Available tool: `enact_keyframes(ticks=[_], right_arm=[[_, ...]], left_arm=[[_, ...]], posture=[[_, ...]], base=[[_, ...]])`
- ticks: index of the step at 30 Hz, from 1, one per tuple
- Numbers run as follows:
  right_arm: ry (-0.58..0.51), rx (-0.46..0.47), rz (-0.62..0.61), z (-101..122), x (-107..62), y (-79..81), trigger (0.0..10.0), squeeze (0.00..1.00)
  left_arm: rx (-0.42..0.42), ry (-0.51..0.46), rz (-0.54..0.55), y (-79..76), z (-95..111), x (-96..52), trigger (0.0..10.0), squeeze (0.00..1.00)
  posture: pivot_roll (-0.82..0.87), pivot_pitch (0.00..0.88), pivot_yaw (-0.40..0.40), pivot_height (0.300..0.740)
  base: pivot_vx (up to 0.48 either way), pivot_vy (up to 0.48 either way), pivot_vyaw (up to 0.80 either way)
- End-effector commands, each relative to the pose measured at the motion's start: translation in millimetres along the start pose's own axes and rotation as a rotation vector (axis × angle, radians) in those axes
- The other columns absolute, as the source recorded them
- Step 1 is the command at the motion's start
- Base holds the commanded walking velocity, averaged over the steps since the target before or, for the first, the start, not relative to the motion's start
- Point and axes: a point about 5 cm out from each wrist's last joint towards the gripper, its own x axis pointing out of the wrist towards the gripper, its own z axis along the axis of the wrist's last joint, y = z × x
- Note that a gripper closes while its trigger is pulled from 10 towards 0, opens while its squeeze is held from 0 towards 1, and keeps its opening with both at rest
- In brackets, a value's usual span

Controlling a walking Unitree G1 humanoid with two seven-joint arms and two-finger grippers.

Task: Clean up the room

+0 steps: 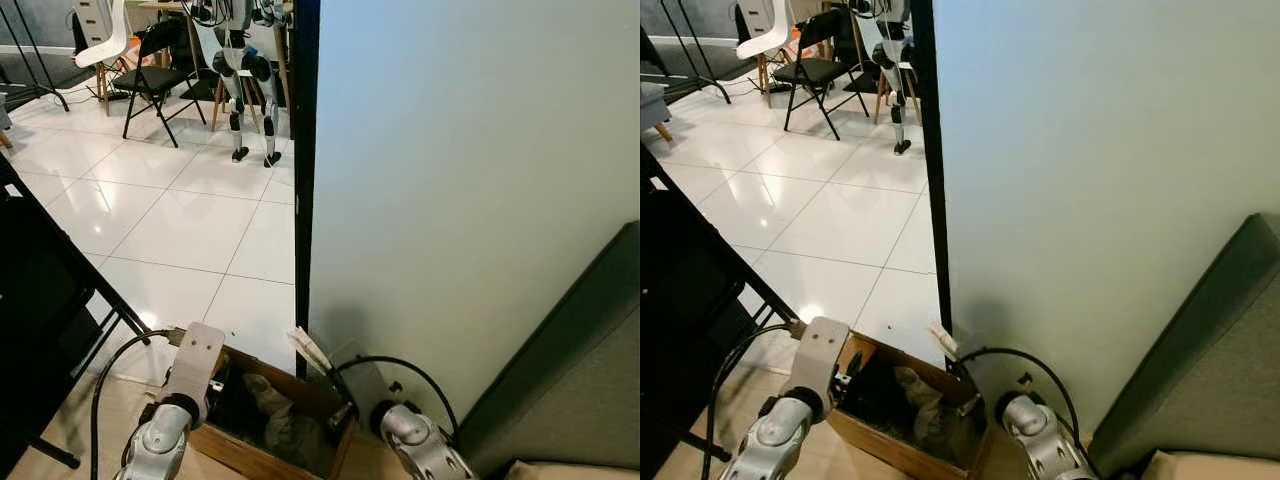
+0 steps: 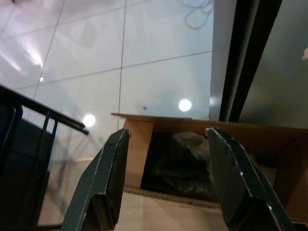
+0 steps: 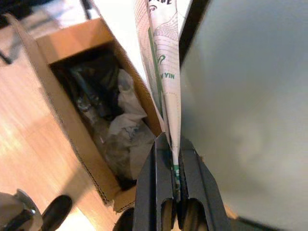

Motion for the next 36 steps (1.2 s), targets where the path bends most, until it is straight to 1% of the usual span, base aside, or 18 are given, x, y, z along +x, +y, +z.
enact_keyframes(ticks=[1,5,11,12,14,18,24,25,26,28,30,33,36], right_arm=[[0.009,0.035,0.003,-2,0.3,5.0,10.0,0.00],[0.009,0.050,-0.010,-3,-0.2,2.5,10.0,0.00],[-0.008,0.045,-0.010,-1,-0.4,2.7,10.0,0.00],[-0.022,0.050,-0.001,1,-0.5,5.0,10.0,0.00],[-0.026,0.050,0.002,2,-0.6,5.8,10.0,0.00],[-0.037,0.056,0.006,4,-0.3,7.9,10.0,0.00],[-0.043,0.059,0.004,5,-0.3,8.4,10.0,0.00],[-0.043,0.058,0.003,5,-0.6,8.0,10.0,0.00],[-0.043,0.058,0.003,5,-0.6,8.0,10.0,0.00],[-0.044,0.056,0.000,4,-1.2,6.9,10.0,0.00],[-0.044,0.055,-0.001,5,-1.4,6.6,10.0,0.00],[-0.046,0.054,-0.001,5,-1.4,6.1,10.0,0.00],[-0.050,0.026,0.012,10,0.5,5.6,10.0,0.00]], left_arm=[[0.007,0.032,0.000,2.2,-7,-1.6,10.0,0.00],[0.015,0.028,-0.006,2.7,-5,-0.5,10.0,0.00],[0.021,0.027,-0.016,2.9,-5,1.2,10.0,0.00],[0.033,0.044,-0.049,0.6,-5,2.4,10.0,0.00],[0.031,0.049,-0.061,-0.2,-5,2.7,10.0,0.00],[0.036,0.062,-0.070,-2.1,-5,3.1,10.0,0.00],[0.014,0.069,-0.068,-3.8,-6,3.4,10.0,0.00],[-0.024,0.066,-0.051,-2.8,-5,4.1,10.0,0.00],[-0.024,0.066,-0.051,-2.8,-5,4.1,10.0,0.00],[-0.068,0.085,-0.019,-0.6,-6,5.9,10.0,0.00],[-0.080,0.086,-0.008,0.6,-6,6.6,10.0,0.00],[-0.075,0.086,0.004,2.2,-6,7.2,10.0,0.00],[-0.043,0.088,0.044,6.9,-8,7.1,10.0,0.00]], posture=[[-0.03,0.080,0.015,0.736],[-0.03,0.083,0.022,0.736],[-0.04,0.085,0.026,0.736],[-0.04,0.084,0.026,0.736],[-0.04,0.084,0.026,0.736],[-0.04,0.084,0.026,0.736],[-0.04,0.083,0.027,0.736],[-0.04,0.085,0.028,0.736],[-0.04,0.085,0.028,0.736],[-0.04,0.085,0.027,0.736],[-0.04,0.085,0.026,0.736],[-0.04,0.085,0.026,0.736],[-0.04,0.085,0.026,0.736]], base=[[0.000,0.428,-0.80],[0.000,0.424,-0.80],[0.000,0.413,0.00],[0.000,0.000,0.00],[0.000,0.000,0.00],[0.000,-0.469,0.00],[0.000,-0.466,0.00],[0.000,0.000,0.00],[0.000,0.000,0.00],[0.000,0.000,0.00],[0.000,0.000,0.00],[0.000,0.000,0.00],[0.000,0.000,0.00]])
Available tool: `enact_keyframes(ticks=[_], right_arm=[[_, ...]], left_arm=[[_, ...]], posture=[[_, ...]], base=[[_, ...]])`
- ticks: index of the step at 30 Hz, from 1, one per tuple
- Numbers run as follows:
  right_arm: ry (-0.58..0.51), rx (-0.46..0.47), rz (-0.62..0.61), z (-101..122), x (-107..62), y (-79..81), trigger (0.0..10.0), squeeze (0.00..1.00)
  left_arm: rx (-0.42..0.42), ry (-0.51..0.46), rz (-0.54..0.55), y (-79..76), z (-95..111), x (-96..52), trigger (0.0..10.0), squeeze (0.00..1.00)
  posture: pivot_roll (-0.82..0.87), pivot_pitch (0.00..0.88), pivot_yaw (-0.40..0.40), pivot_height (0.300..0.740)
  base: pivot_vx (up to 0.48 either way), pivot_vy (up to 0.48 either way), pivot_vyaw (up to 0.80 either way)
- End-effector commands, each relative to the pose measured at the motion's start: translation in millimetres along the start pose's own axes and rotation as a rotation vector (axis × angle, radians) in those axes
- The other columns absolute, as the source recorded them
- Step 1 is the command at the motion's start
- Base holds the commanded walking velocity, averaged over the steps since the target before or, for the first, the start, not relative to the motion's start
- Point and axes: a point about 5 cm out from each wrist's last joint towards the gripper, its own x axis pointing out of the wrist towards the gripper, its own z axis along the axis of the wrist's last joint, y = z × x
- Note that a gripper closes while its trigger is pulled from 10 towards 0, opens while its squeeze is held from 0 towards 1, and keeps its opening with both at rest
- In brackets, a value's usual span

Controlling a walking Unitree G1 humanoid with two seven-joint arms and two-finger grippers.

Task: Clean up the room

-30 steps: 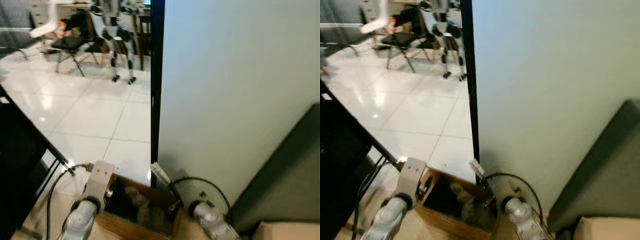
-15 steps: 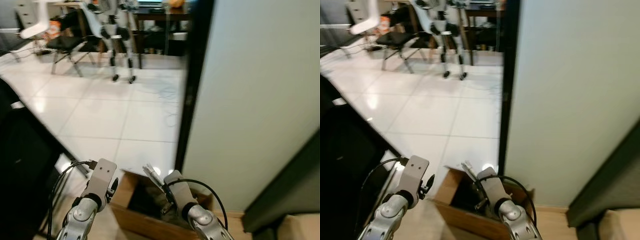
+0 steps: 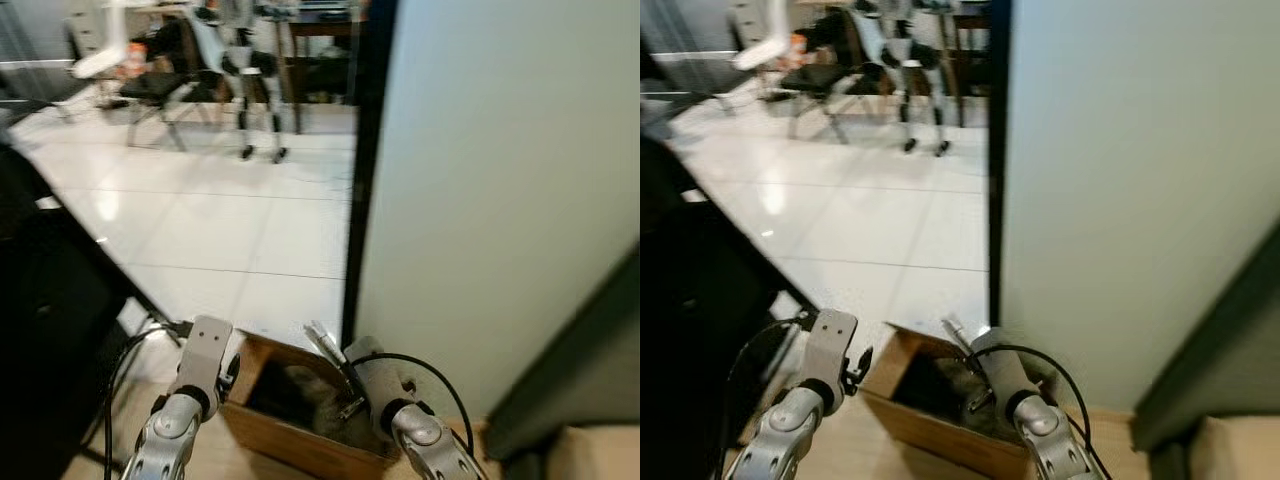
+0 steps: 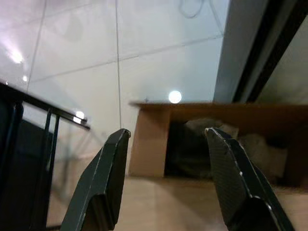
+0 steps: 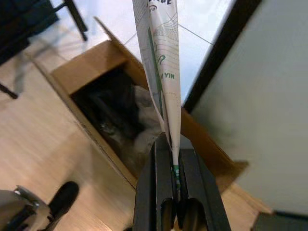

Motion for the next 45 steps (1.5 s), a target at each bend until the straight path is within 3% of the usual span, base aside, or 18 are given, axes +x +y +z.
enact_keyframes(ticks=[1,7,10,14,16,19,21,23,25,29,34,45], right_arm=[[-0.009,-0.009,0.032,4,2.8,7.4,10.0,0.00],[0.052,-0.090,0.079,6,8.9,1.0,10.0,0.00],[0.152,-0.388,0.247,5,17.6,-1.4,10.0,0.00],[0.171,-0.454,0.266,10,22.9,-5.8,10.0,0.00],[0.170,-0.476,0.243,18,27.6,-12.4,10.0,0.00],[0.169,-0.481,0.235,20,28.6,-14.5,10.0,0.00],[0.146,-0.545,0.199,30,32.9,-22.2,10.0,0.00],[0.138,-0.565,0.190,34,34.4,-24.8,10.0,0.00],[0.119,-0.612,0.152,44,37.3,-31.6,10.0,0.00],[0.128,-0.564,0.090,50,38.9,-41.7,10.0,0.00],[0.168,-0.497,0.067,40,37.8,-44.0,10.0,0.00],[0.177,-0.548,0.096,35,39.1,-37.4,10.0,0.00]], left_arm=[[0.015,0.044,0.034,7.9,-12,-3.7,10.0,0.00],[0.112,0.025,-0.026,8.7,-17,-7.3,10.0,0.00],[0.238,-0.003,-0.180,7.9,-19,-12.0,10.0,0.00],[0.309,-0.032,-0.259,4.5,-15,-13.4,10.0,0.00],[0.394,-0.097,-0.303,1.2,-8,-14.5,10.0,0.00],[0.418,-0.123,-0.309,0.3,-5,-14.9,10.0,0.00],[0.426,-0.209,-0.379,-7.6,7,-18.7,10.0,0.00],[0.426,-0.234,-0.411,-10.5,10,-20.4,10.0,0.00],[0.447,-0.274,-0.469,-13.6,15,-25.8,10.0,0.00],[0.477,-0.276,-0.526,-12.4,13,-35.1,10.0,0.00],[0.507,-0.275,-0.568,-15.0,8,-46.7,10.0,0.00],[0.517,-0.291,-0.587,-17.3,8,-51.7,10.0,0.00]], posture=[[-0.04,0.085,0.026,0.736],[-0.04,0.083,0.013,0.736],[-0.04,0.130,0.002,0.736],[-0.03,0.185,-0.015,0.736],[-0.03,0.234,-0.025,0.736],[-0.03,0.234,-0.025,0.736],[-0.01,0.361,-0.033,0.736],[-0.01,0.361,-0.033,0.736],[0.00,0.423,-0.024,0.736],[0.03,0.453,-0.012,0.736],[0.04,0.469,-0.004,0.736],[0.05,0.475,-0.006,0.736]], base=[[0.000,0.000,0.00],[0.000,0.000,0.00],[0.000,0.000,0.00],[0.000,0.000,0.00],[0.000,0.000,0.00],[0.000,0.000,0.00],[0.000,0.000,0.00],[0.000,0.000,0.00],[0.000,0.000,0.00],[0.000,0.000,0.00],[0.000,0.000,0.00],[0.000,0.000,0.00]])
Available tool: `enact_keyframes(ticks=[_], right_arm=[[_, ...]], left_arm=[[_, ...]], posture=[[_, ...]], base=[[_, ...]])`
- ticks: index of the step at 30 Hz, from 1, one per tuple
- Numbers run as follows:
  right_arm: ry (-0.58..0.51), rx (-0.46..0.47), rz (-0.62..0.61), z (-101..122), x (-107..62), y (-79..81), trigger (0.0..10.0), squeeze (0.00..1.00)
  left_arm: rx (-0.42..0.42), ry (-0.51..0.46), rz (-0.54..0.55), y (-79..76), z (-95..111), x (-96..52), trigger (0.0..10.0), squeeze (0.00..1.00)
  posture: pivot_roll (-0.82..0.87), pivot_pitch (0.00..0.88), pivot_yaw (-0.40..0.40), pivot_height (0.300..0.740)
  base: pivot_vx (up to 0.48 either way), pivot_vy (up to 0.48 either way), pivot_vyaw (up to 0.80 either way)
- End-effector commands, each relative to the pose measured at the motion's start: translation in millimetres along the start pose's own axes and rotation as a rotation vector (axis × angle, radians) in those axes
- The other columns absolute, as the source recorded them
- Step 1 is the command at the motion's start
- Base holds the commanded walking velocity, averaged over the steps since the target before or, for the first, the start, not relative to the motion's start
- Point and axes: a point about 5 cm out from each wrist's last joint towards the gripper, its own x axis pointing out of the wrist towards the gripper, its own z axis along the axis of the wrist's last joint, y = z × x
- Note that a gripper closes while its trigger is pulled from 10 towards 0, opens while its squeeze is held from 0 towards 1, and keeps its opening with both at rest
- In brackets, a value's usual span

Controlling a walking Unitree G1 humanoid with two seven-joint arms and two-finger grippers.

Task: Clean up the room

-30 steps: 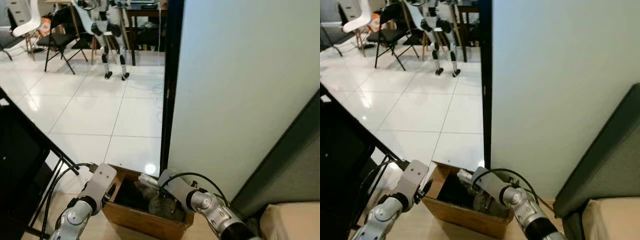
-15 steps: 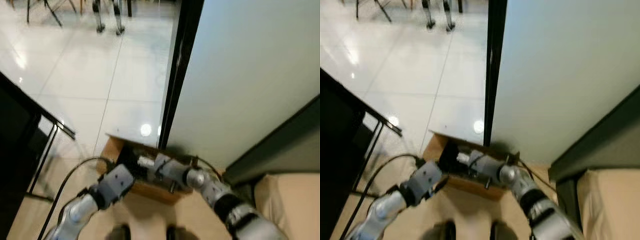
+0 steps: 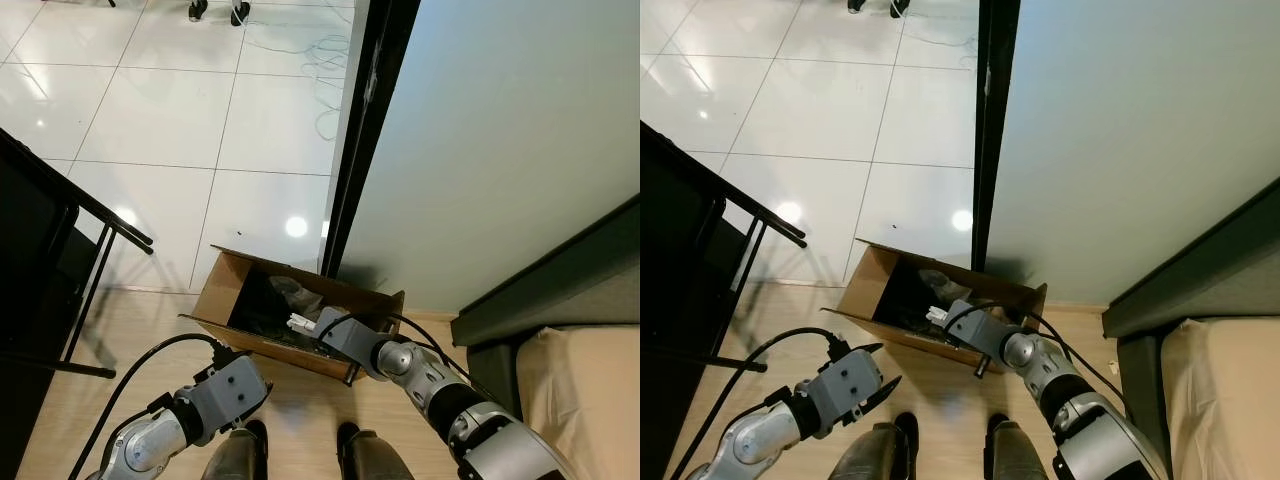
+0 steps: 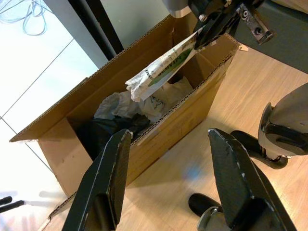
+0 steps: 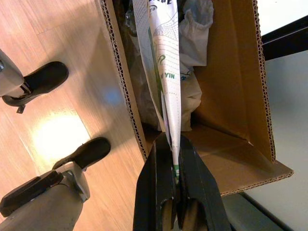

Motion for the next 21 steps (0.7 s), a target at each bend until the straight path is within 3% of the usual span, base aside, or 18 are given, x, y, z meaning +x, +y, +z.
enact_keyframes(ticks=[1,2,10,11,18,20,21], right_arm=[[0.024,0.004,0.032,-8,1.0,10.9,10.0,0.00],[0.024,0.007,0.041,-7,1.3,11.3,10.0,1.00],[0.024,-0.003,0.036,-6,1.5,10.2,10.0,1.00],[0.013,0.008,0.030,-4,1.5,7.5,10.0,0.00],[-0.036,0.148,0.029,4,1.7,3.4,10.0,0.00],[-0.101,0.293,0.009,8,1.9,5.4,10.0,0.00],[-0.101,0.293,0.009,8,1.9,5.4,10.0,0.00]], left_arm=[[0.000,0.020,-0.043,-8.7,-4,-5.2,10.0,0.00],[0.001,0.020,-0.044,-8.1,-3,-5.2,10.0,0.00],[0.003,0.023,-0.047,-7.6,-3,-4.5,10.0,0.00],[0.000,0.030,-0.044,-7.6,-4,-4.6,10.0,0.00],[-0.048,0.079,0.036,-4.2,-13,-2.5,10.0,0.00],[-0.112,0.120,0.111,-3.7,-19,0.0,10.0,0.00],[-0.112,0.120,0.111,-3.7,-19,0.0,10.0,0.00]], posture=[[0.05,0.475,-0.009,0.736],[0.05,0.475,-0.009,0.736],[0.04,0.466,-0.009,0.736],[0.04,0.450,-0.009,0.736],[0.01,0.333,-0.013,0.736],[0.00,0.253,-0.014,0.736],[0.00,0.253,-0.014,0.736]], base=[[0.000,0.000,0.00],[0.000,0.000,0.00],[0.000,0.000,0.00],[0.000,0.000,0.00],[0.000,0.000,0.00],[0.000,0.000,0.00],[0.000,0.000,0.00]])
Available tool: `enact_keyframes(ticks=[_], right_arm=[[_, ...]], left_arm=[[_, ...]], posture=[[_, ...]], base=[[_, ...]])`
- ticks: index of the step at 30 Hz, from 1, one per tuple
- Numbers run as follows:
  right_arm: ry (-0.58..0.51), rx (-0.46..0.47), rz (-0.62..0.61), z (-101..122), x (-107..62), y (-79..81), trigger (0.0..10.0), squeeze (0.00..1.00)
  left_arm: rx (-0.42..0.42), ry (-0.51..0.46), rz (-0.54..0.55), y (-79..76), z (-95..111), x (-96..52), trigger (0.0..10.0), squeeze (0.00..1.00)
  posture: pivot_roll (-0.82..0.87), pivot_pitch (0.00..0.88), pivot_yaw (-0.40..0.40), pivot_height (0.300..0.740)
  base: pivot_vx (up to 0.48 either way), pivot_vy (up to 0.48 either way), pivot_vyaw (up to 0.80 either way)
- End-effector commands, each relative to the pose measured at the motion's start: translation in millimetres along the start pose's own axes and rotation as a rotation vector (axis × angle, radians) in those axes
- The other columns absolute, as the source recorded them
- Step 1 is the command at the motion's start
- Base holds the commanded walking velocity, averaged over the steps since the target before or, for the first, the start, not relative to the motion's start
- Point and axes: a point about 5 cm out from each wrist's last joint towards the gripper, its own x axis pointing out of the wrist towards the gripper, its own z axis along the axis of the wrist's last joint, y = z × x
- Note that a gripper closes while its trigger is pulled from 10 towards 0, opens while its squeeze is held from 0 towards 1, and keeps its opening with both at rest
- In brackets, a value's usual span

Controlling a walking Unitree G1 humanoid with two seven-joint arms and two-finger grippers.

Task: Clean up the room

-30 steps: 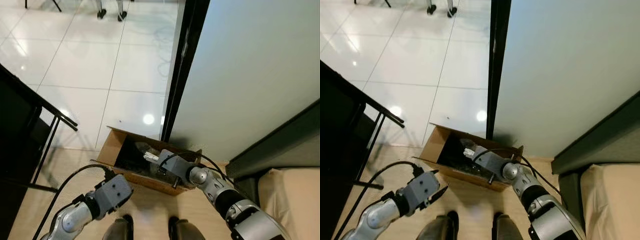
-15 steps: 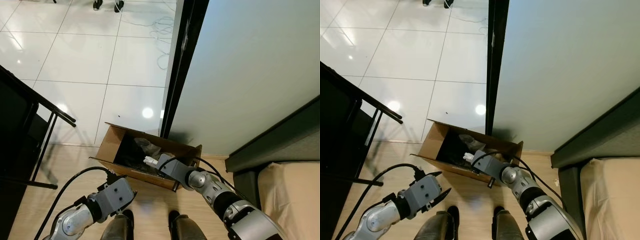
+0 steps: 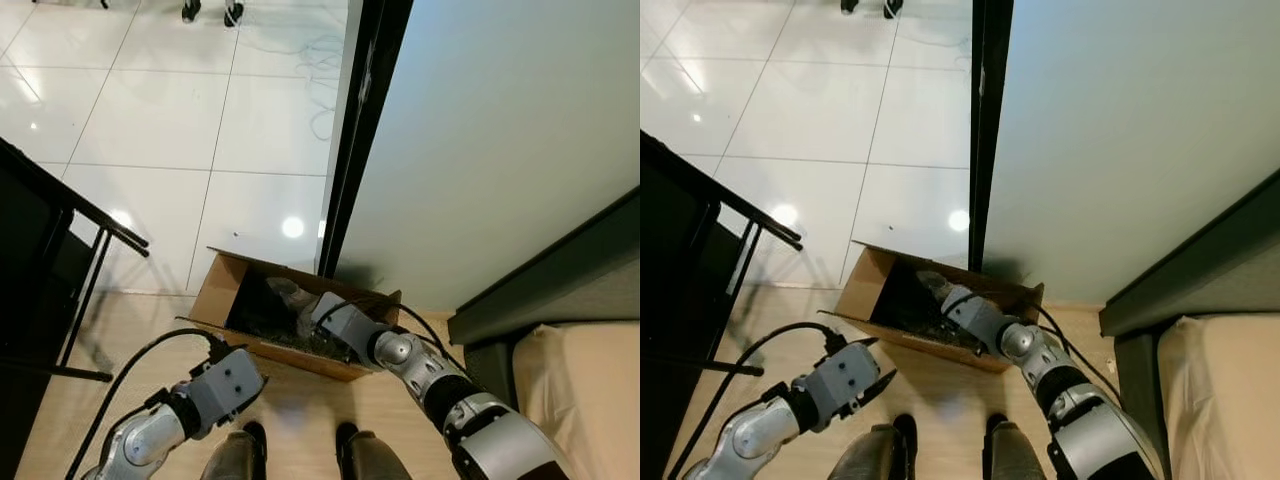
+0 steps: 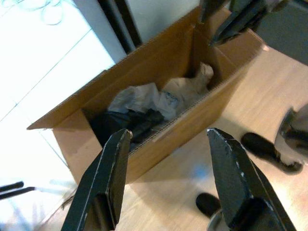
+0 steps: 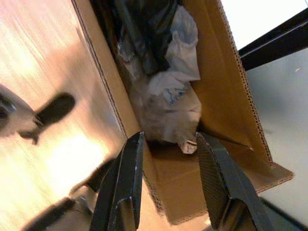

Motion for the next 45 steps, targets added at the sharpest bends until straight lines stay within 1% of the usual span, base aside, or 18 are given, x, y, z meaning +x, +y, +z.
enact_keyframes(ticks=[1,2,3,4,5,6,7,8,9,10,12,13,15,17,20,26,33,45], right_arm=[[-0.049,0.163,-0.009,-2,0.8,8.3,10.0,0.00],[-0.049,0.163,-0.009,-2,0.8,8.3,10.0,0.00],[-0.100,0.251,-0.056,0,-0.2,8.3,10.0,0.00],[-0.100,0.251,-0.056,0,-0.2,8.3,10.0,0.00],[-0.158,0.318,-0.114,-1,-3.1,11.9,10.0,0.00],[-0.196,0.361,-0.162,-3,-6.6,15.6,10.0,0.00],[-0.212,0.392,-0.198,-7,-9.7,19.1,10.0,0.00],[-0.214,0.423,-0.235,-12,-13.5,22.1,10.0,0.00],[-0.214,0.423,-0.235,-12,-13.5,22.1,10.0,0.00],[-0.206,0.454,-0.266,-18,-16.9,24.0,10.0,0.00],[-0.205,0.459,-0.271,-19,-17.6,24.1,10.0,0.00],[-0.188,0.478,-0.292,-24,-19.8,23.0,10.0,0.00],[-0.160,0.505,-0.317,-34,-23.9,21.7,10.0,0.00],[-0.136,0.505,-0.329,-42,-26.7,21.3,10.0,0.00],[-0.121,0.518,-0.357,-45,-32.0,22.0,10.0,0.00],[-0.107,0.544,-0.376,-47,-36.1,24.6,10.0,0.00],[-0.070,0.534,-0.339,-52,-39.9,33.3,10.0,0.00],[-0.025,0.553,-0.318,-57,-44.5,36.7,10.0,0.00]], left_arm=[[-0.091,0.091,0.041,-8.7,-15,-2.7,10.0,0.00],[-0.091,0.091,0.041,-8.7,-15,-2.7,10.0,0.00],[-0.162,0.117,0.099,-8.5,-18,-0.5,10.0,0.00],[-0.162,0.117,0.099,-8.5,-18,-0.5,10.0,0.00],[-0.294,0.167,0.178,-8.7,-24,3.0,10.0,0.00],[-0.409,0.207,0.252,-8.8,-31,5.9,10.0,0.00],[-0.503,0.239,0.311,-8.6,-36,8.4,10.0,0.00],[-0.548,0.259,0.365,-6.5,-39,11.4,10.0,0.00],[-0.548,0.259,0.365,-6.5,-39,11.4,10.0,0.00],[-0.563,0.270,0.412,-3.3,-41,14.2,10.0,0.00],[-0.561,0.271,0.418,-2.8,-41,14.7,10.0,0.00],[-0.524,0.278,0.411,-4.4,-40,19.7,10.0,0.00],[-0.477,0.289,0.402,-8.0,-36,28.8,10.0,0.00],[-0.471,0.289,0.393,-11.1,-32,36.5,10.0,0.00],[-0.463,0.282,0.381,-11.4,-27,41.0,10.0,0.00],[-0.469,0.297,0.407,-10.2,-31,39.0,10.0,0.00],[-0.455,0.311,0.430,-12.6,-36,28.9,10.0,0.00],[-0.453,0.301,0.424,-16.8,-37,20.5,10.0,0.00]], posture=[[0.00,0.222,-0.013,0.736],[0.00,0.222,-0.013,0.736],[0.00,0.199,-0.012,0.736],[0.00,0.199,-0.012,0.736],[-0.01,0.140,-0.004,0.736],[-0.02,0.116,0.004,0.736],[-0.03,0.109,0.007,0.736],[-0.04,0.092,0.017,0.736],[-0.04,0.092,0.017,0.736],[-0.04,0.092,0.017,0.736],[-0.04,0.092,0.017,0.736],[-0.06,0.063,0.034,0.736],[-0.07,0.057,0.043,0.736],[-0.07,0.054,0.043,0.736],[-0.07,0.052,0.039,0.736],[-0.07,0.058,0.033,0.736],[-0.06,0.086,0.003,0.736],[-0.06,0.107,-0.008,0.736]], base=[[0.000,0.000,0.00],[0.000,0.000,0.00],[0.000,0.000,0.00],[0.000,0.000,0.00],[0.000,0.000,0.00],[0.000,0.000,0.00],[0.000,0.000,0.00],[0.000,0.000,0.00],[0.000,0.000,0.00],[0.000,0.000,0.00],[0.000,0.000,0.00],[0.000,0.000,-0.80],[0.000,0.000,-0.80],[0.000,0.000,-0.80],[0.000,0.000,-0.80],[0.000,0.000,-0.80],[0.000,0.000,-0.80],[0.000,0.000,-0.80]])
